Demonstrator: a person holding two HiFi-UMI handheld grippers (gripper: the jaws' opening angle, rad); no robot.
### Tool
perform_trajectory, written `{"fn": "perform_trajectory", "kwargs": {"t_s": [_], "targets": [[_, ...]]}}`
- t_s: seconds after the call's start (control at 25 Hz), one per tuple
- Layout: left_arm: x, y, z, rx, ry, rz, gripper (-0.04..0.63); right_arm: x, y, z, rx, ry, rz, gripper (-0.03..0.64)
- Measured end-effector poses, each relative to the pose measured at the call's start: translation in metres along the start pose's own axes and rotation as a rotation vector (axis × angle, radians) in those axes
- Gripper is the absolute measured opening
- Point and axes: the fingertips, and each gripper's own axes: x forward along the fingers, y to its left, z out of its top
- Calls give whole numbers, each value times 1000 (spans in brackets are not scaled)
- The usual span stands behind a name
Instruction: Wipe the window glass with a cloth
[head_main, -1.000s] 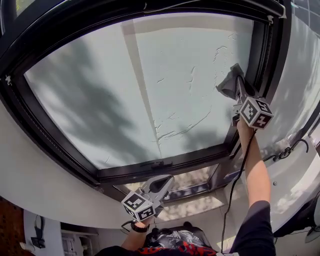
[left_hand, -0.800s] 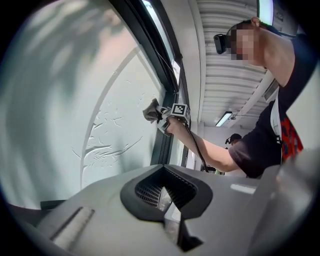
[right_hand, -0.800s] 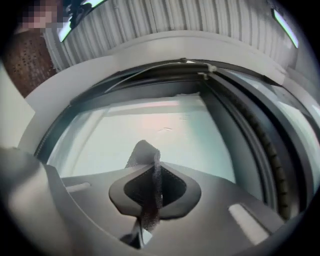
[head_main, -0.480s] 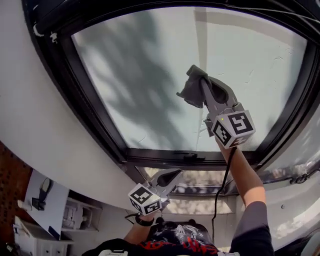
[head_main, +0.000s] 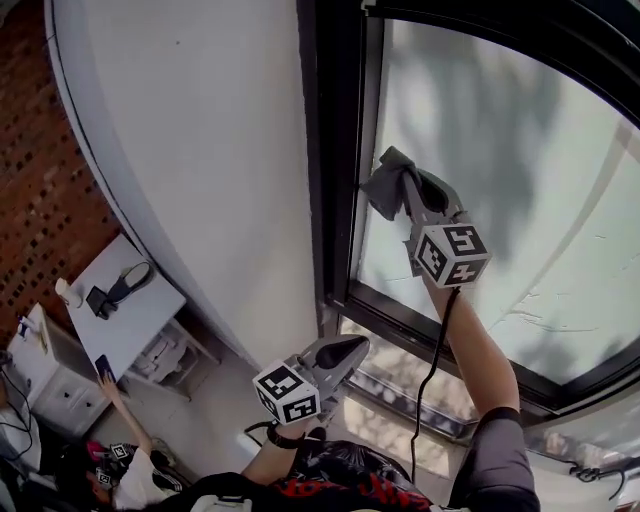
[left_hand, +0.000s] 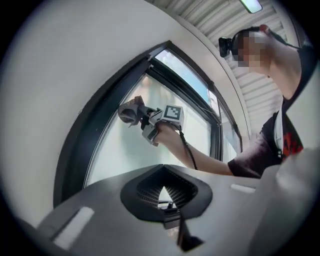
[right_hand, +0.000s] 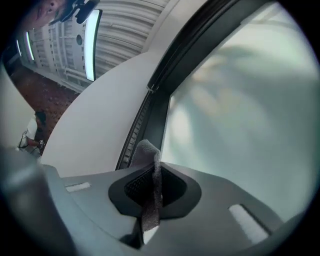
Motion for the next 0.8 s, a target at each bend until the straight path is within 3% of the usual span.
{"fn": "perform_trajectory", "kwargs": {"t_s": [0.12, 0.32, 0.6, 0.8], "targets": [[-12, 11, 10, -68, -49, -6, 3, 20, 4, -13, 15, 22, -6, 17], [5, 7, -1, -107, -9, -63, 3, -9, -14, -8, -10, 32, -44, 17], [74, -44, -39, -137, 94, -232, 3, -123, -89, 21, -146, 49, -225, 18], [130, -104, -70, -168, 166, -377, 3, -250, -172, 46, -188, 73, -437, 18]]}}
